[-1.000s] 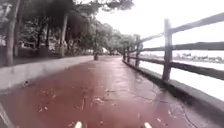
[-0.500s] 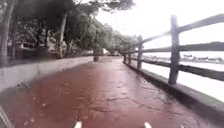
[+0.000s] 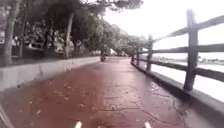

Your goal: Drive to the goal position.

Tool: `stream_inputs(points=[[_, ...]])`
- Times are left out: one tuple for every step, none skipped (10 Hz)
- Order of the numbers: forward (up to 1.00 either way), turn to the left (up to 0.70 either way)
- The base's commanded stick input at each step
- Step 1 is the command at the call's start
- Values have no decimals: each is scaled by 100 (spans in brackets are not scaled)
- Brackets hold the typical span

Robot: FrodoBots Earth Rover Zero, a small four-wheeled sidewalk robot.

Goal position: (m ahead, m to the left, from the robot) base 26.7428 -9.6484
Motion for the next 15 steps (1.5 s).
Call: stream_inputs(points=[[50, 6], [50, 9], [50, 0], [50, 0], [50, 0], [50, 0], [50, 2], [50, 12], [50, 6], [50, 3], [50, 0], [50, 0], [50, 0], [50, 0], [50, 0]])
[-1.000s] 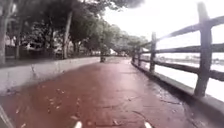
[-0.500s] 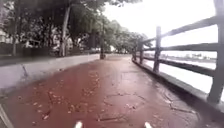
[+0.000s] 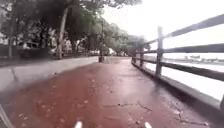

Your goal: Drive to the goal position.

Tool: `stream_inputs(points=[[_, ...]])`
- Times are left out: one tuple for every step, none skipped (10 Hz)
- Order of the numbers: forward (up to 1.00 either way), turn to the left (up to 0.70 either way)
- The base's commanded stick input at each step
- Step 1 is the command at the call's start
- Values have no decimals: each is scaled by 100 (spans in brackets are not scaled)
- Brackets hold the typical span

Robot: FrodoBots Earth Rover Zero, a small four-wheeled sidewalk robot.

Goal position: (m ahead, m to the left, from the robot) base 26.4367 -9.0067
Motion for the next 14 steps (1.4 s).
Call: stream_inputs(points=[[50, 0], [50, 0], [50, 0], [50, 0], [50, 0], [50, 0], [50, 0], [50, 0], [50, 0], [50, 0], [50, 0], [50, 0], [50, 0], [50, 0]])
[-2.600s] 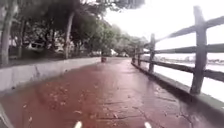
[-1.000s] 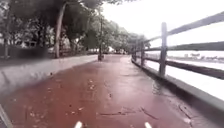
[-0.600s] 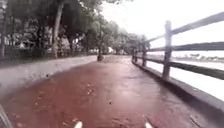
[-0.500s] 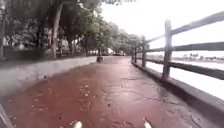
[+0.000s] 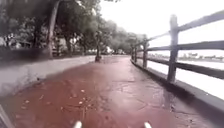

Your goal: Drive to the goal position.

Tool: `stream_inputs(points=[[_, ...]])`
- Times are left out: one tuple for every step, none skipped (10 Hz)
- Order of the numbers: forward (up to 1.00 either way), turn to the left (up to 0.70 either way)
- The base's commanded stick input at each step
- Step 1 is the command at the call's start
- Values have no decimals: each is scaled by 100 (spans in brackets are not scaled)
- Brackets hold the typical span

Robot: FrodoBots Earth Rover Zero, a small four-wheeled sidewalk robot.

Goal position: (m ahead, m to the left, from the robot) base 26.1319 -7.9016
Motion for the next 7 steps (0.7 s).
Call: stream_inputs(points=[[50, 0], [50, 0], [50, 0], [50, 0], [50, 0], [50, 0], [50, 0]])
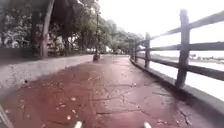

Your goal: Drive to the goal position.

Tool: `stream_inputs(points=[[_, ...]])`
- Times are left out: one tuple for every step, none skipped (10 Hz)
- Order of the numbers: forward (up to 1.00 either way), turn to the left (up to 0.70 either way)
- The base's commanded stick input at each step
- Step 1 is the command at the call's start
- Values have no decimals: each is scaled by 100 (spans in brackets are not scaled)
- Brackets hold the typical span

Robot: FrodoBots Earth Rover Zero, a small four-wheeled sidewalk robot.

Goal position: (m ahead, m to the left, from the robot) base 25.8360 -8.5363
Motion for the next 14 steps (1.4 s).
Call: stream_inputs(points=[[50, 0], [50, 0], [50, 0], [50, 0], [50, 0], [50, 0], [50, 0], [50, 0], [50, 0], [50, 0], [50, 0], [50, 0], [50, 0], [50, 0]])
